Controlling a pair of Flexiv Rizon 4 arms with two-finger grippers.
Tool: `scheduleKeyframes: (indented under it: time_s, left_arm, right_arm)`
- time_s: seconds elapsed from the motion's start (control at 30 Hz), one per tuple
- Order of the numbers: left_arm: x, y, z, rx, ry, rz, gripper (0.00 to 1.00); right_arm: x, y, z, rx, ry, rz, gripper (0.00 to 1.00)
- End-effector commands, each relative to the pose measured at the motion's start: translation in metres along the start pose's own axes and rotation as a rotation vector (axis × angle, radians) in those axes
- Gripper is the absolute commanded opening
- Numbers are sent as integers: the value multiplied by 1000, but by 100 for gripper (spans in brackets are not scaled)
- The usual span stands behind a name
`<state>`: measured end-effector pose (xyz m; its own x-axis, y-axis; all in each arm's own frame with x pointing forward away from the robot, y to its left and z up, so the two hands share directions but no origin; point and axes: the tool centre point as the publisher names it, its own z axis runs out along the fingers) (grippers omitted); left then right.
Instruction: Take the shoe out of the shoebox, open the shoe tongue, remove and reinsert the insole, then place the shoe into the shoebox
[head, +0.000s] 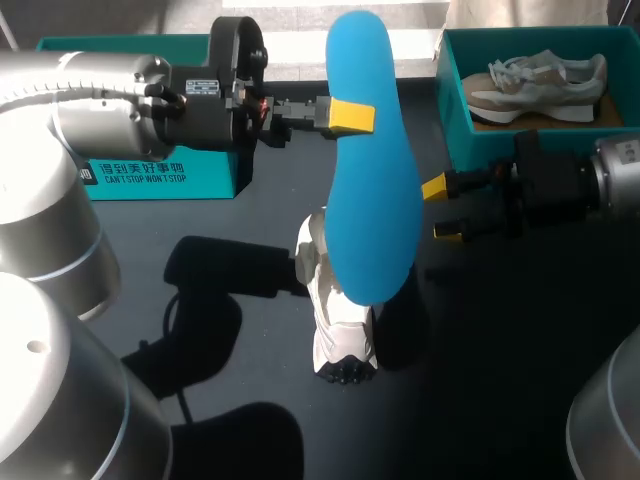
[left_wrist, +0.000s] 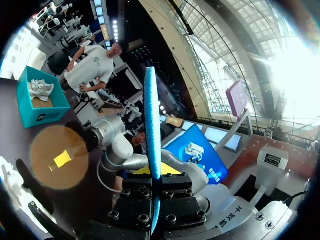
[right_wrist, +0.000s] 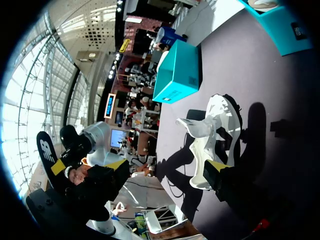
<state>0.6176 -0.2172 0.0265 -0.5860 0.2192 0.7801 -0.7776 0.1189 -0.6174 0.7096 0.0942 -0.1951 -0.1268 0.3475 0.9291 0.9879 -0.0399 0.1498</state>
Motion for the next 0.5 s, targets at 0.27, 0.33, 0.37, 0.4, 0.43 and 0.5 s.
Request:
scheduleKeyframes:
  time_s: [0.27,0.33,0.37,0.4,0.43,0.5]
  left_arm:
    - [-6,4,-33,-156,-107,933,0]
    - [-8,4,-32,-173,-99,855,0]
    - [-8,4,-32,-173,-99,855,0]
    - [-8,4,-32,-173,-99,855,0]
    - [-8,4,-32,-173,-99,855,0]
    - [-8,4,-32,-173,-99,855,0]
  right_arm:
    - [0,0,1,-2,-1,0,100]
    - [0,0,1,-2,-1,0,100]
    - [0,0,1,-2,-1,0,100]
    - [0,0,1,-2,-1,0,100]
    - [0,0,1,-2,-1,0,100]
    - [0,0,1,-2,-1,0,100]
